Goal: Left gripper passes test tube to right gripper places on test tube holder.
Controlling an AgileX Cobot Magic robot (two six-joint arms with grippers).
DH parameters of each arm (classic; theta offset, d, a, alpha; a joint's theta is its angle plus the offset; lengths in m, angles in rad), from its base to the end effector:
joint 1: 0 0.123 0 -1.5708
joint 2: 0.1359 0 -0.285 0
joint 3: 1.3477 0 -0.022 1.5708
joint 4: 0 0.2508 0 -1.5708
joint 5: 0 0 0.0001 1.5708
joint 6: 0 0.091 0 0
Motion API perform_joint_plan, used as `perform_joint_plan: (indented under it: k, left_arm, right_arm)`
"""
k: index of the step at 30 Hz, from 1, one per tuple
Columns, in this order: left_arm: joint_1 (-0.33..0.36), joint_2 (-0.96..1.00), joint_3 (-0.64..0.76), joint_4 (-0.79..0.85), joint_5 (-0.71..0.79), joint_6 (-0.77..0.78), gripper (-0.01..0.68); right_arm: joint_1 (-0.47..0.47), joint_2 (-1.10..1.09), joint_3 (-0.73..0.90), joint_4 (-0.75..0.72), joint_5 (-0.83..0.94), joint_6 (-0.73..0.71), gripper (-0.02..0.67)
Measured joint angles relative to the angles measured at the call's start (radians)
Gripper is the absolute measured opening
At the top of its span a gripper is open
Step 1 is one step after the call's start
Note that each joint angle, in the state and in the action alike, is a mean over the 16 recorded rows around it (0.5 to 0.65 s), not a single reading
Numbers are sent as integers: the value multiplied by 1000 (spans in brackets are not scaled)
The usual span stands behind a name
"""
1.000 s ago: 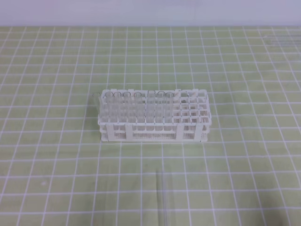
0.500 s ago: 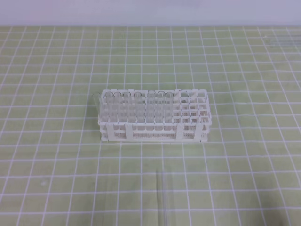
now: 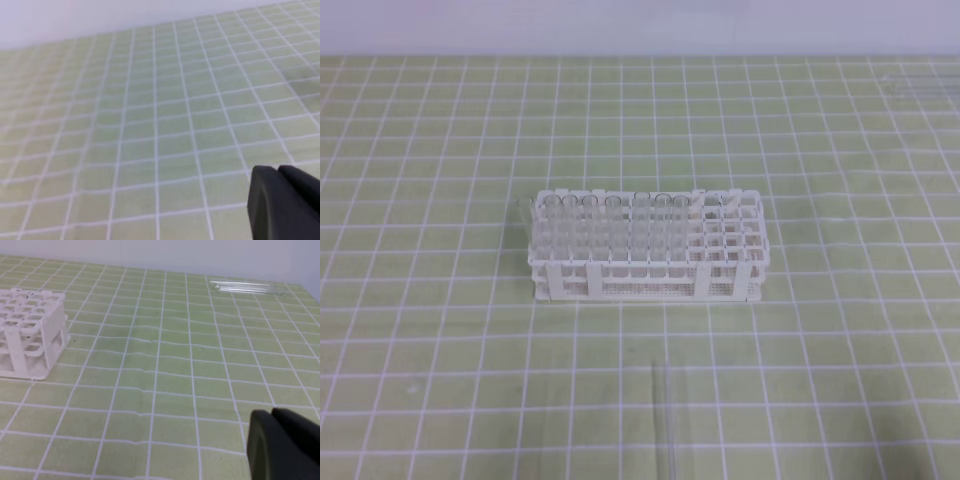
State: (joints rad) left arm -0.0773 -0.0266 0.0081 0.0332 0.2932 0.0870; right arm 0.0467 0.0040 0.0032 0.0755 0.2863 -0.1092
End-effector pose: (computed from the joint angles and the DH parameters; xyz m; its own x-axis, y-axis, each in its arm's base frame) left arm 0.0531 -0.0032 0.1854 -0.1764 0.1325 -0.9754 0.0894 0.9890 0.1182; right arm 0.0549 0.0045 0.1860 -0.2012 -0.0462 -0.9785 -0.0749 0.9967 -0.0316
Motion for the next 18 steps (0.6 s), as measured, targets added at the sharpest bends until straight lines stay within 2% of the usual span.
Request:
perform_joint_plan:
  k: [6, 18]
  left_arm:
    - [0, 4, -2, -82, -45, -67, -3]
    - [0, 6, -2, -461, -264, -241, -3]
  right_arm:
    - [1, 0, 0, 0, 0, 0, -18]
    - [2, 0, 0, 0, -1, 0, -18]
